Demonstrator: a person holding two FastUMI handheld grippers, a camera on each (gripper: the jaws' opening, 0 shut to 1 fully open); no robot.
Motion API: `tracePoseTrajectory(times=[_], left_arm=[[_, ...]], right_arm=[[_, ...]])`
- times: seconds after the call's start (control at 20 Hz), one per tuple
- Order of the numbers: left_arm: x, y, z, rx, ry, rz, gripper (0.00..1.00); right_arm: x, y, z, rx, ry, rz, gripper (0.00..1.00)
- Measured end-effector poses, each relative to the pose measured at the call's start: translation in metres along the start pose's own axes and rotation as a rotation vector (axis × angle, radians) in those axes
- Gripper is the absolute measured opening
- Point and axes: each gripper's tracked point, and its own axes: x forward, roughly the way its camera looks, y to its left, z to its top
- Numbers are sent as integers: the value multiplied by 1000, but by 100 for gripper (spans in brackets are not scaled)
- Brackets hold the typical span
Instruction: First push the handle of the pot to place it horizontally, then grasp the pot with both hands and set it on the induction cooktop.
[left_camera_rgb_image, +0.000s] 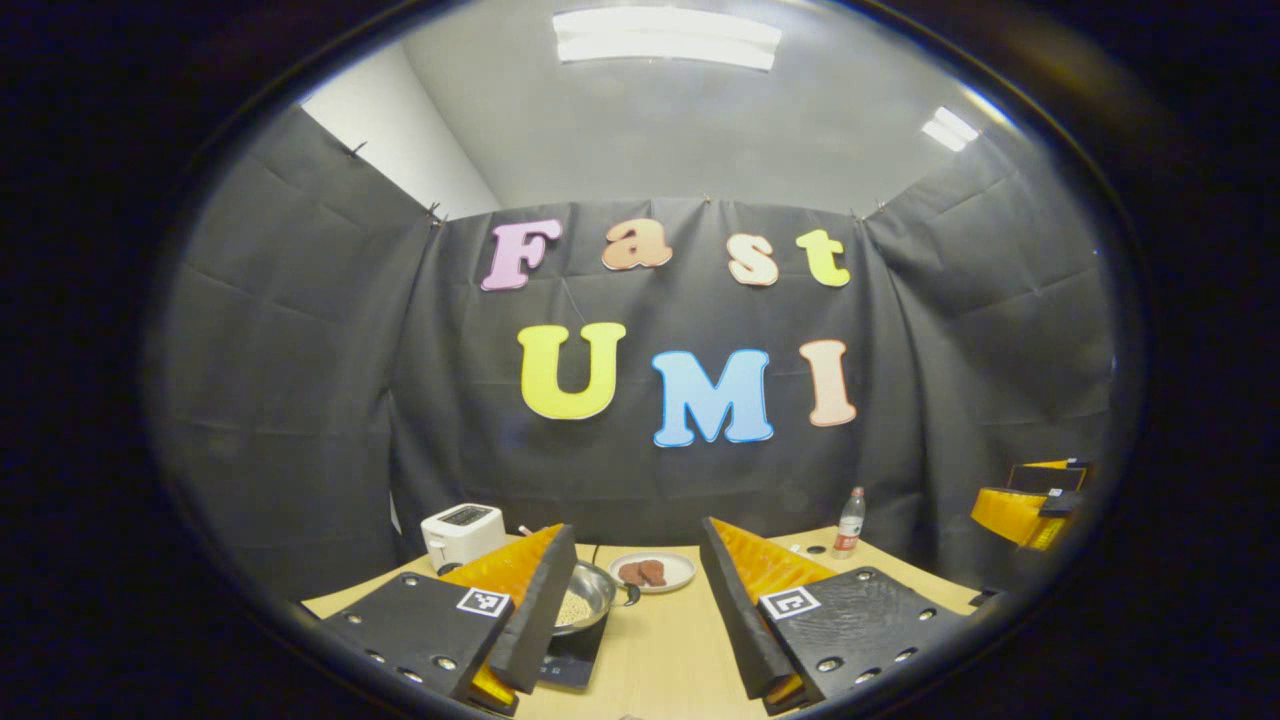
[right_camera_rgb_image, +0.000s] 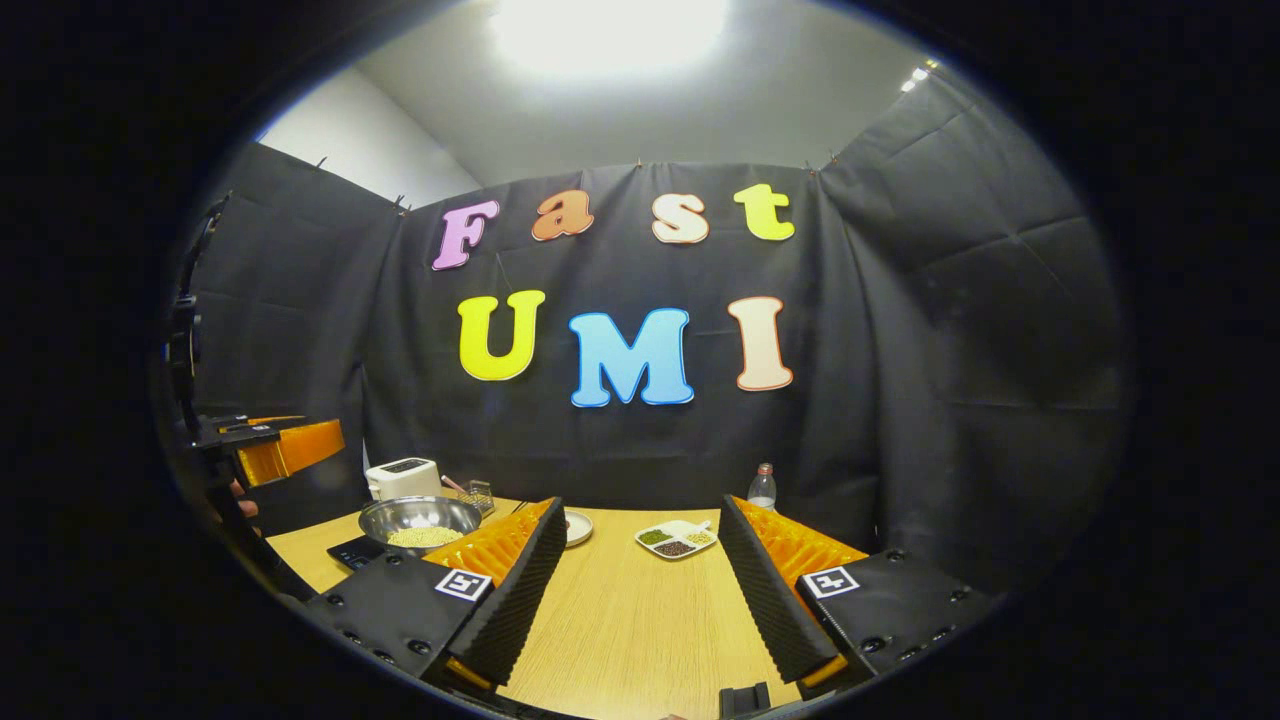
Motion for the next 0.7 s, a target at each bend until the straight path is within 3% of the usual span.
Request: tracePoseTrajectory(times=[0.7], left_arm=[[-45,44,21,-20,-37,-1,72]], right_arm=[[-38,24,28,-18,-58,-41,97]])
